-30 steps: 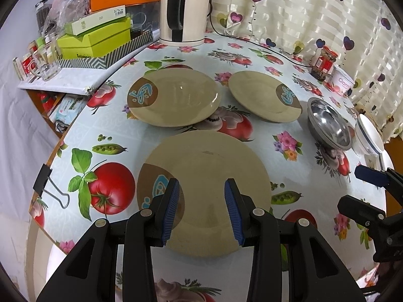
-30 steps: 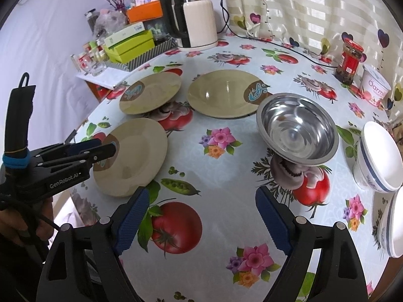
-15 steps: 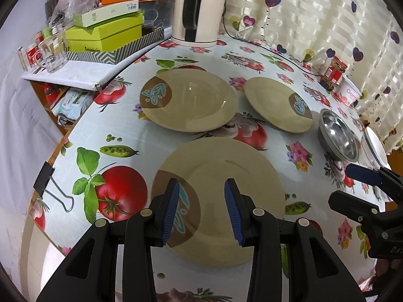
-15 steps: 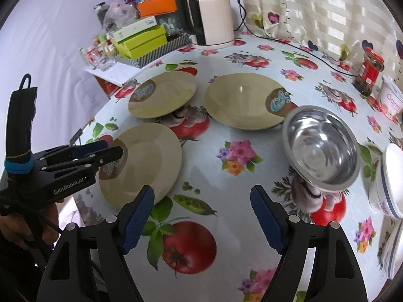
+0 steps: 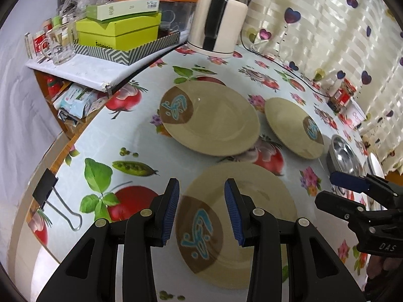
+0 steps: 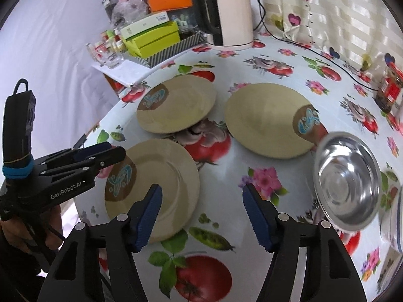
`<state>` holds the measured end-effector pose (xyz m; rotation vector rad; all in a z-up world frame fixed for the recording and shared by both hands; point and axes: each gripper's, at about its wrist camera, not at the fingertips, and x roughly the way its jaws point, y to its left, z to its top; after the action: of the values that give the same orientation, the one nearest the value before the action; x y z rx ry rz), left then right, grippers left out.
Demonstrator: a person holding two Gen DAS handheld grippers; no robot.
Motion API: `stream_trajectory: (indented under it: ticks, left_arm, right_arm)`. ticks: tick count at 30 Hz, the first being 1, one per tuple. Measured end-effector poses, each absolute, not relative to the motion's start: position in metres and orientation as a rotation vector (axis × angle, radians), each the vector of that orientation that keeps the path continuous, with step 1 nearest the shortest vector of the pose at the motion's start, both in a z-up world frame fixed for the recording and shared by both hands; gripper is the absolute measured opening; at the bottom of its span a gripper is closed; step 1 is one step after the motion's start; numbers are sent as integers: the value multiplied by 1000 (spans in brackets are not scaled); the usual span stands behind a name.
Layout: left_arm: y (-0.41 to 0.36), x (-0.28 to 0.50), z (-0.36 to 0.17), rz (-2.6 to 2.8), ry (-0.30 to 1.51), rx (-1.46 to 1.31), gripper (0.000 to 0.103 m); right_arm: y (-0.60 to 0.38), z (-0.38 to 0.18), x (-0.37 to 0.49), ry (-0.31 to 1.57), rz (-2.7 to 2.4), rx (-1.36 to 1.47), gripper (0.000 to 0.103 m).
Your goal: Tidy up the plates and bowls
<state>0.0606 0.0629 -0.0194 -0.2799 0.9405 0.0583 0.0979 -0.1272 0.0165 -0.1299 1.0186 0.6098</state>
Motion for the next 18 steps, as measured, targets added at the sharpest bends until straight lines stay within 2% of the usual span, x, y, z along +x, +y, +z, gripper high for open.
stream_trajectory:
  ticks: [4,15,18]
  left_arm:
    - [73,68,-21,66,938,-307,39]
    - [94,91,-33,95,965,-345,39]
    - [101,98,-36,94,966,-370,39]
  right_arm:
    - [-117,16,109,1019,621,-136,56]
    - [-97,14,148,1025,632,-119,53]
    - [-90,12,161,1031,636,-118,49]
